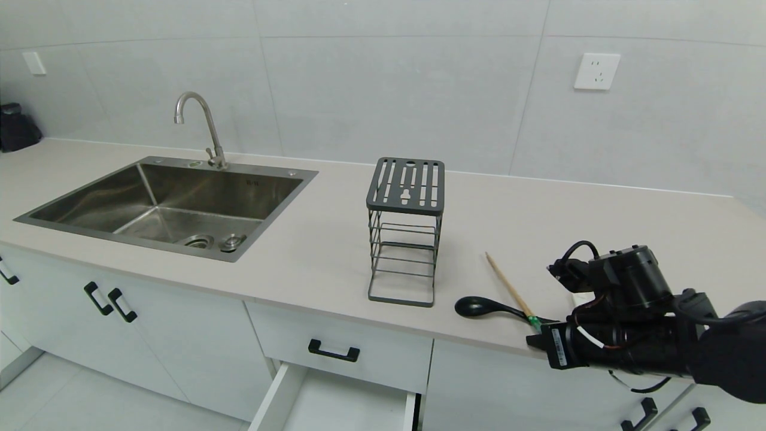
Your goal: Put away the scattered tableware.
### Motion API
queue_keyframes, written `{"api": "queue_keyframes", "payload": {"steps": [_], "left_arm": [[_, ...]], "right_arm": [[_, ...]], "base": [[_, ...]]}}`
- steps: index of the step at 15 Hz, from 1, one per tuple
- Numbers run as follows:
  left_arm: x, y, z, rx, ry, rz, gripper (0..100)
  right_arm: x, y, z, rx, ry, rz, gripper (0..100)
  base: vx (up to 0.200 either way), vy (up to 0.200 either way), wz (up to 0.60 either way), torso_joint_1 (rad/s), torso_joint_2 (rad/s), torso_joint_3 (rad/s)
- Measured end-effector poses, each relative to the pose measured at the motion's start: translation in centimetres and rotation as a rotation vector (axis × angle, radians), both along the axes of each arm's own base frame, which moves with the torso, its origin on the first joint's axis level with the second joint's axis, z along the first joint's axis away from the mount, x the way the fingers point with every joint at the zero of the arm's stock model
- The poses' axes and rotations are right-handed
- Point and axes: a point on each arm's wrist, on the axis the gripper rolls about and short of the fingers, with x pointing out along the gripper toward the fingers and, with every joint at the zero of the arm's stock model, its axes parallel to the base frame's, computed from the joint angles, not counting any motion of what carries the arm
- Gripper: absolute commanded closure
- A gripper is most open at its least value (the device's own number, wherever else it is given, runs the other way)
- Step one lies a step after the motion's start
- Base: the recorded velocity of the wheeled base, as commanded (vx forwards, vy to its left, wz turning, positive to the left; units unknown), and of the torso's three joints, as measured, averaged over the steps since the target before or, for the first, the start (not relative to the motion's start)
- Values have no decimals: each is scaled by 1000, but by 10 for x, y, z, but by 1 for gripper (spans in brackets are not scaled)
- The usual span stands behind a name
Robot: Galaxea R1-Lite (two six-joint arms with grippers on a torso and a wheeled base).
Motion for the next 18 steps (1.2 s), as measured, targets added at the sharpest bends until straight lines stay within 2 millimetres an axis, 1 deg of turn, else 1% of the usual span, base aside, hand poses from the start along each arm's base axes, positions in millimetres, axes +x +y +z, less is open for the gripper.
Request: {"api": "queue_keyframes", "payload": {"steps": [3,5,7,10,12,18], "left_arm": [[0,0,0,0,0,0,0],[0,0,0,0,0,0,0],[0,0,0,0,0,0,0],[0,0,0,0,0,0,0],[0,0,0,0,0,0,0],[0,0,0,0,0,0,0]], "right_arm": [[8,3,-2,-2,-3,-39,100],[9,3,-1,-1,-7,-38,100],[8,3,3,4,-22,-36,100],[0,1,20,18,-81,-39,100],[-8,0,35,35,-138,-38,100],[-38,-2,75,93,-303,24,100]], "base": [[0,0,0,0,0,0],[0,0,0,0,0,0],[0,0,0,0,0,0],[0,0,0,0,0,0],[0,0,0,0,0,0],[0,0,0,0,0,0]]}}
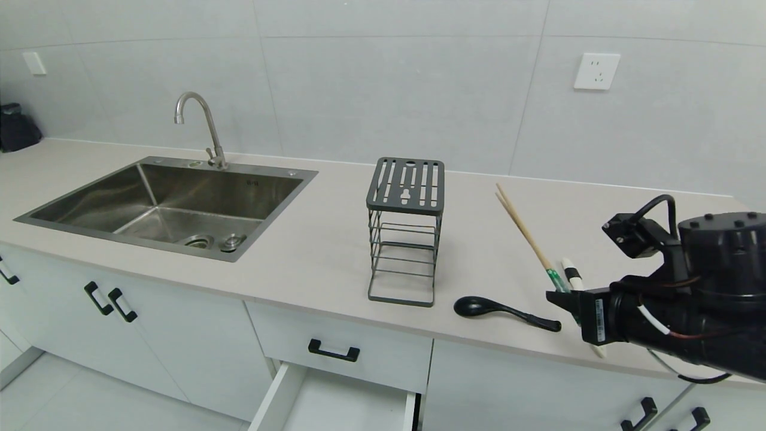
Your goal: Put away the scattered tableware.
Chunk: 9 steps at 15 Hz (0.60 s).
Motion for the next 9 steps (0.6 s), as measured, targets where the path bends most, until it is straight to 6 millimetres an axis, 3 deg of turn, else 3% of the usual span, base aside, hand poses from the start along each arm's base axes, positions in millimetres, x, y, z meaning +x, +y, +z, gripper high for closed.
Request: {"api": "queue_keyframes", "payload": {"steps": [9], "left_arm": [[0,0,0,0,0,0,0]], "right_arm": [[-31,8,37,-26,-220,202,100]], "base": [[0,0,0,0,0,0]]}}
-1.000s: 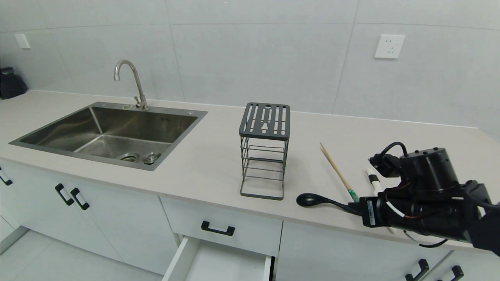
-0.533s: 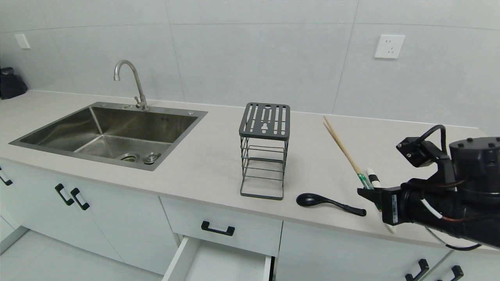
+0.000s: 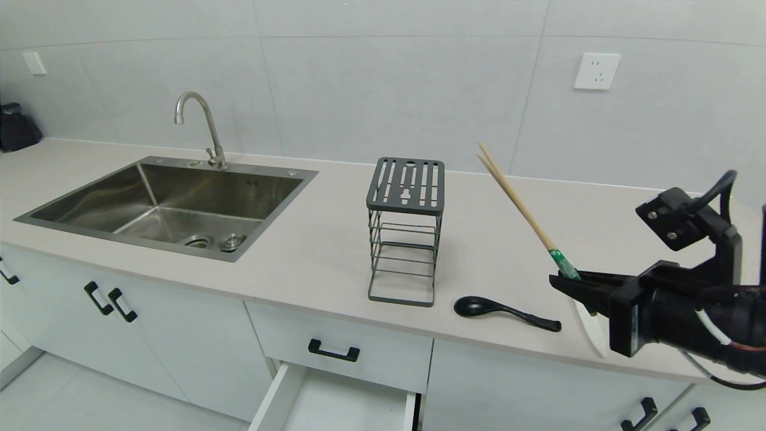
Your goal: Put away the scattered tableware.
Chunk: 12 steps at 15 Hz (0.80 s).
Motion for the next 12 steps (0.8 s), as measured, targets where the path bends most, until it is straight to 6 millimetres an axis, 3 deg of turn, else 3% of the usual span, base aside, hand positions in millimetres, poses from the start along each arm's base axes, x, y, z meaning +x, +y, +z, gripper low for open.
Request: {"api": "queue_keyframes", "payload": {"steps": [6,12], "left_arm": [[0,0,0,0,0,0,0],[0,0,0,0,0,0,0]], "right_arm": [[-15,17,19,-83,-165,236,100],[-20,53,8,-110,-125,414,100]], "base": [[0,0,0,0,0,0],[0,0,0,0,0,0]]}}
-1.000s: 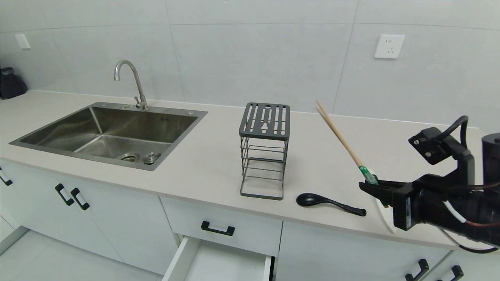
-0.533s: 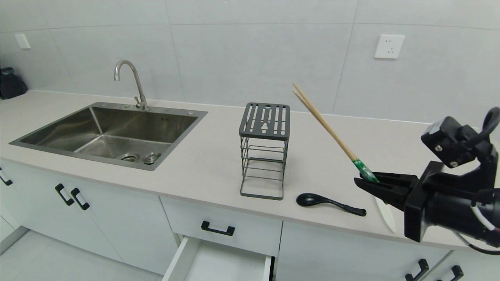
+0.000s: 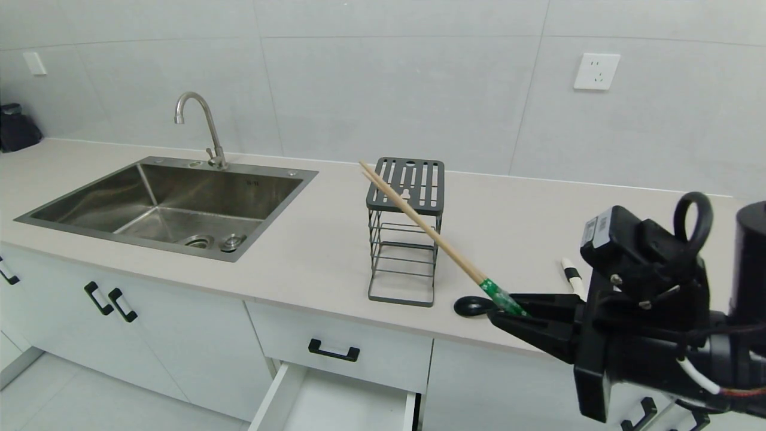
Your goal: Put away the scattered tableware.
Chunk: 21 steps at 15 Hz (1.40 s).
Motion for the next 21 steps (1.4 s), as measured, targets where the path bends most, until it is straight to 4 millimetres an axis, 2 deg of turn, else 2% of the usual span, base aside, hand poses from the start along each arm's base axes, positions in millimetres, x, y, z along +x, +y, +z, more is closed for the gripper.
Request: {"api": "queue_keyframes", "payload": {"steps": [6,10,15,21], "left_arm": [[0,0,0,0,0,0,0],[0,0,0,0,0,0,0],[0,0,0,0,0,0,0],[0,0,0,0,0,0,0]], "right_arm": [[3,23,-19,-58,57,72,100],[6,52,-39,-121,113,130,100],[10,74,-58,-177,150,165,100],[28,110,-58,-153,141,202,100]], "base": [[0,0,0,0,0,0],[0,0,0,0,0,0],[0,0,0,0,0,0],[0,0,0,0,0,0]]}}
